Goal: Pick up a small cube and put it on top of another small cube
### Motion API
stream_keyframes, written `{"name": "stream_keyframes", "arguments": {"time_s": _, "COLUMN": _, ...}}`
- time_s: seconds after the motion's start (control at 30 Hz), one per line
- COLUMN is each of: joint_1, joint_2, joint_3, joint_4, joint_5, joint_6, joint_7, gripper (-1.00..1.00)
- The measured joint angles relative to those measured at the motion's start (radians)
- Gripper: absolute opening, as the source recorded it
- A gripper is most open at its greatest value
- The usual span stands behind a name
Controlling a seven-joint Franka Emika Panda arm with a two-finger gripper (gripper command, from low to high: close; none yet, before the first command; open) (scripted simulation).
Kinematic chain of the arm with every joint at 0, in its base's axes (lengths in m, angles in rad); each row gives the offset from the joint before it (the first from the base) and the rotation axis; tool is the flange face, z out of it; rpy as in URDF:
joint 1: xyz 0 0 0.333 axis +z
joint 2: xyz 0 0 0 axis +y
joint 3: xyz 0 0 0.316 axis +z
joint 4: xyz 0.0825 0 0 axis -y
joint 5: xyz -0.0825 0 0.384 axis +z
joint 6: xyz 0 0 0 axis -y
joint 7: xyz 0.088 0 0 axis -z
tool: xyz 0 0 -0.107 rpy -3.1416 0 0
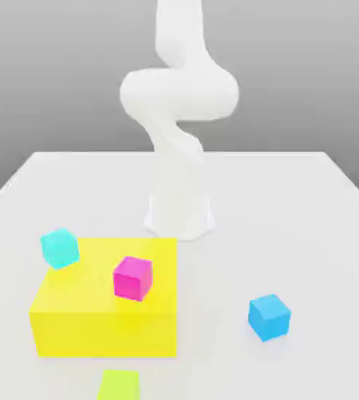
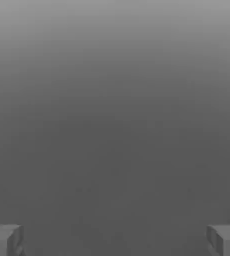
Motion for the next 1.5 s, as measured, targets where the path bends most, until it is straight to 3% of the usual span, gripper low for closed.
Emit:
{"name": "stream_keyframes", "arguments": {"time_s": 0.6, "joint_1": -0.010, "joint_2": 0.659, "joint_3": -0.085, "joint_4": -0.030, "joint_5": 0.066, "joint_6": 0.216, "joint_7": -0.117, "gripper": 0.00}}
{"name": "stream_keyframes", "arguments": {"time_s": 0.9, "joint_1": -0.042, "joint_2": 0.984, "joint_3": -0.097, "joint_4": -0.045, "joint_5": 0.077, "joint_6": 0.324, "joint_7": -0.159, "gripper": 0.00}}
{"name": "stream_keyframes", "arguments": {"time_s": 1.07, "joint_1": -0.068, "joint_2": 1.165, "joint_3": -0.073, "joint_4": -0.019, "joint_5": 0.103, "joint_6": 0.447, "joint_7": -0.183, "gripper": 0.00}}
{"name": "stream_keyframes", "arguments": {"time_s": 1.1, "joint_1": -0.073, "joint_2": 1.189, "joint_3": -0.067, "joint_4": -0.014, "joint_5": 0.107, "joint_6": 0.466, "joint_7": -0.186, "gripper": -1.00}}
{"name": "stream_keyframes", "arguments": {"time_s": 1.33, "joint_1": -0.073, "joint_2": 1.189, "joint_3": -0.067, "joint_4": -0.014, "joint_5": 0.106, "joint_6": 0.465, "joint_7": -0.185, "gripper": -1.00}}
{"name": "stream_keyframes", "arguments": {"time_s": 1.5, "joint_1": -0.055, "joint_2": 1.032, "joint_3": -0.092, "joint_4": -0.052, "joint_5": 0.082, "joint_6": 0.346, "joint_7": -0.151, "gripper": -1.00}}
